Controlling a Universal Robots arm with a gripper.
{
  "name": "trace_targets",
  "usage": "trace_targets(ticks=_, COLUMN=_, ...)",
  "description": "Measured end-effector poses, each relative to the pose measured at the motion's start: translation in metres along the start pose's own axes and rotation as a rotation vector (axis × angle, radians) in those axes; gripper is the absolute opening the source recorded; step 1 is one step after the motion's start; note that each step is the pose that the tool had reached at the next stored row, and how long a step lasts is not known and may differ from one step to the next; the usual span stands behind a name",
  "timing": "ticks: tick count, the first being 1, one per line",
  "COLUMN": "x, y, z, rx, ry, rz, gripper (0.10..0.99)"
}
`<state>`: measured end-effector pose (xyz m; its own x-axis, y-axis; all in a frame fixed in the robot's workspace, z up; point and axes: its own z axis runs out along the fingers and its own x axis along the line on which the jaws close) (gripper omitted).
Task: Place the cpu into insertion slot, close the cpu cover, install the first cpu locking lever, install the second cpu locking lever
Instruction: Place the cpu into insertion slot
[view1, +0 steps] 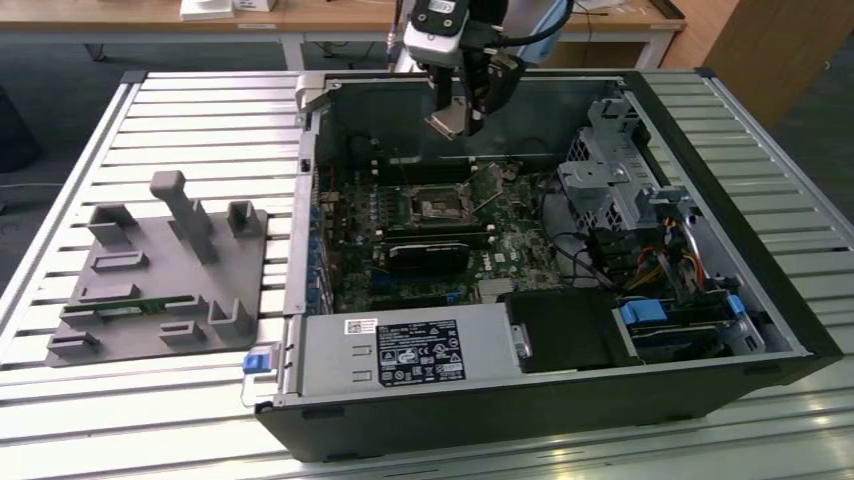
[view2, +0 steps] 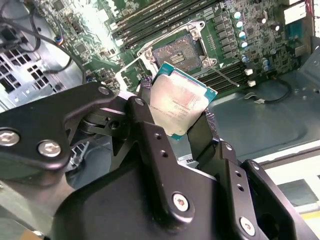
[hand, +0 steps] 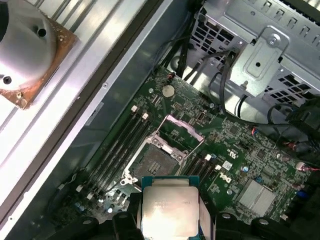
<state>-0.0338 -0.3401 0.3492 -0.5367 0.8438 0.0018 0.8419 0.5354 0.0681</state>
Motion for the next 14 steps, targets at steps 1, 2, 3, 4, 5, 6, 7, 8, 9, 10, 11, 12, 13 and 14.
trace_targets(ticks=1, x=0.0001, y=-0.0002, z=0.0005, rx=0.0, ry=-0.0015, rz=0.015, gripper=0.541)
trace_targets(ticks=2, x=0.0002, y=-0.0003, z=0.0009, rx=0.0, ry=-0.0023, rz=0.024, gripper=0.541)
trace_targets(ticks=3, x=0.0003, y=-0.0005, z=0.0012, rx=0.001, ry=-0.0033, rz=0.034, gripper=0.541)
trace_targets(ticks=4, x=0.0004, y=-0.0007, z=0.0015, rx=0.001, ry=-0.0042, rz=0.043, gripper=0.541)
trace_targets(ticks=5, x=0.0004, y=-0.0008, z=0.0018, rx=0.001, ry=-0.0051, rz=0.053, gripper=0.541)
trace_targets(ticks=6, x=0.0005, y=-0.0009, z=0.0022, rx=0.001, ry=-0.006, rz=0.063, gripper=0.541)
trace_targets(ticks=7, x=0.0005, y=-0.001, z=0.0025, rx=0.001, ry=-0.0068, rz=0.072, gripper=0.541)
trace_targets(ticks=8, x=0.0006, y=-0.0011, z=0.0028, rx=0.001, ry=-0.0077, rz=0.082, gripper=0.541)
trace_targets(ticks=9, x=0.0007, y=-0.0013, z=0.0031, rx=0.001, ry=-0.0086, rz=0.09, gripper=0.541)
trace_targets(ticks=10, x=0.0008, y=-0.0015, z=0.0033, rx=0.002, ry=-0.0094, rz=0.099, gripper=0.541)
trace_targets(ticks=11, x=0.0009, y=-0.0016, z=0.0037, rx=0.002, ry=-0.0103, rz=0.109, gripper=0.541)
trace_targets(ticks=12, x=0.001, y=-0.0018, z=0.0039, rx=0.002, ry=-0.0112, rz=0.118, gripper=0.541)
trace_targets(ticks=13, x=0.0011, y=-0.002, z=0.0042, rx=0.002, ry=-0.0121, rz=0.128, gripper=0.541)
trace_targets(ticks=14, x=0.0012, y=-0.0022, z=0.0045, rx=0.002, ry=-0.0131, rz=0.137, gripper=0.541)
